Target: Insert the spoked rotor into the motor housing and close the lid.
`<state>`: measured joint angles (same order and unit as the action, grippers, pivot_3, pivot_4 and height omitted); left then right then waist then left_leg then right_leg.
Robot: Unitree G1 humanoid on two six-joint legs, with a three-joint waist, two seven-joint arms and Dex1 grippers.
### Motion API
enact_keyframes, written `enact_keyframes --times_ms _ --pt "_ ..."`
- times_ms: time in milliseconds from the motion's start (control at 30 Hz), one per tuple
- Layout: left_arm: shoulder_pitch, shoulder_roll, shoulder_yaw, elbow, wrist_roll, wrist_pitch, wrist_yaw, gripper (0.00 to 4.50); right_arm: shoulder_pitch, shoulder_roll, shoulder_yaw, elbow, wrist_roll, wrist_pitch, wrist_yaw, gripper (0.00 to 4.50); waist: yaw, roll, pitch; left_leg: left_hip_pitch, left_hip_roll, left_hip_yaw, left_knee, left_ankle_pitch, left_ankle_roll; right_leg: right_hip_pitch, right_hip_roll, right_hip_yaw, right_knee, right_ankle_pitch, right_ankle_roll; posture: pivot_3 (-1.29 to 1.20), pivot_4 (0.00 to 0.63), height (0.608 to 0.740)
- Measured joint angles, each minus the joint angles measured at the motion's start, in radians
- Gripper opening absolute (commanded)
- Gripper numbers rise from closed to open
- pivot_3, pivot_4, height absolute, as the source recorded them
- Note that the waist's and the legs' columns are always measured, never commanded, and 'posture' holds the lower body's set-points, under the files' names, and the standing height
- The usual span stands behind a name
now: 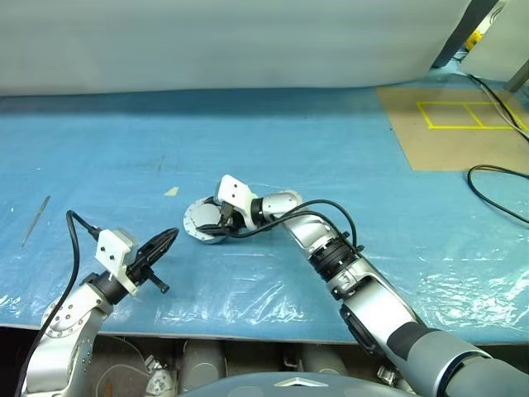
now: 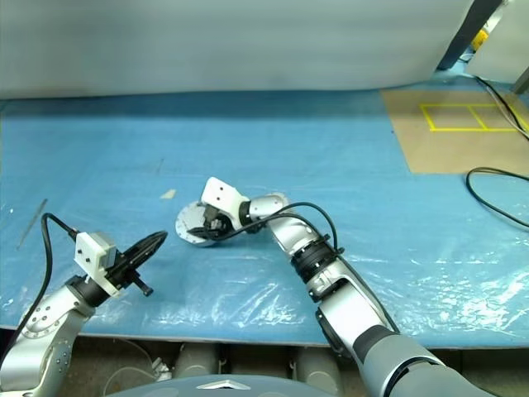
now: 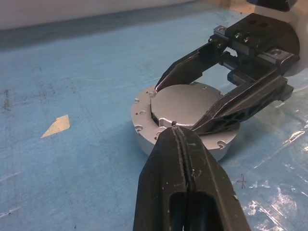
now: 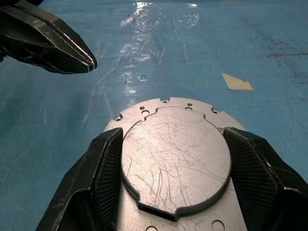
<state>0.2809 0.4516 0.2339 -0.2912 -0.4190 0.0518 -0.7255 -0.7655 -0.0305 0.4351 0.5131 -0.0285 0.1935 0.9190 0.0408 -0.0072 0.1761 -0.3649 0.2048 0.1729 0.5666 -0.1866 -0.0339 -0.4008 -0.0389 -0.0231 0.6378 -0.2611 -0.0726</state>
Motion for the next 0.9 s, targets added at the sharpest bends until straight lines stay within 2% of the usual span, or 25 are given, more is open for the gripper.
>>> enact_keyframes --times_ms 733,900 --pt "-0.042 0.008 -0.008 0.011 0.003 0.021 -0.015 0.00 -0.046 -0.018 -0.008 0.074 -0.002 -0.045 0.048 2.94 0.002 0.000 0.000 0.000 0.000 0.000 0.003 0.000 0.000 0.001 0.000 0.000 0.002 0.000 0.000 0.00 0.150 0.740" --pt "-0.050 0.007 -0.024 0.023 0.008 0.018 -0.021 0.00 -0.052 -0.009 -0.014 0.109 -0.003 -0.067 0.034 2.94 0.002 0.001 0.000 0.004 0.000 0.000 0.003 -0.002 0.003 0.004 -0.001 0.000 0.002 0.000 0.000 0.00 0.150 0.740"
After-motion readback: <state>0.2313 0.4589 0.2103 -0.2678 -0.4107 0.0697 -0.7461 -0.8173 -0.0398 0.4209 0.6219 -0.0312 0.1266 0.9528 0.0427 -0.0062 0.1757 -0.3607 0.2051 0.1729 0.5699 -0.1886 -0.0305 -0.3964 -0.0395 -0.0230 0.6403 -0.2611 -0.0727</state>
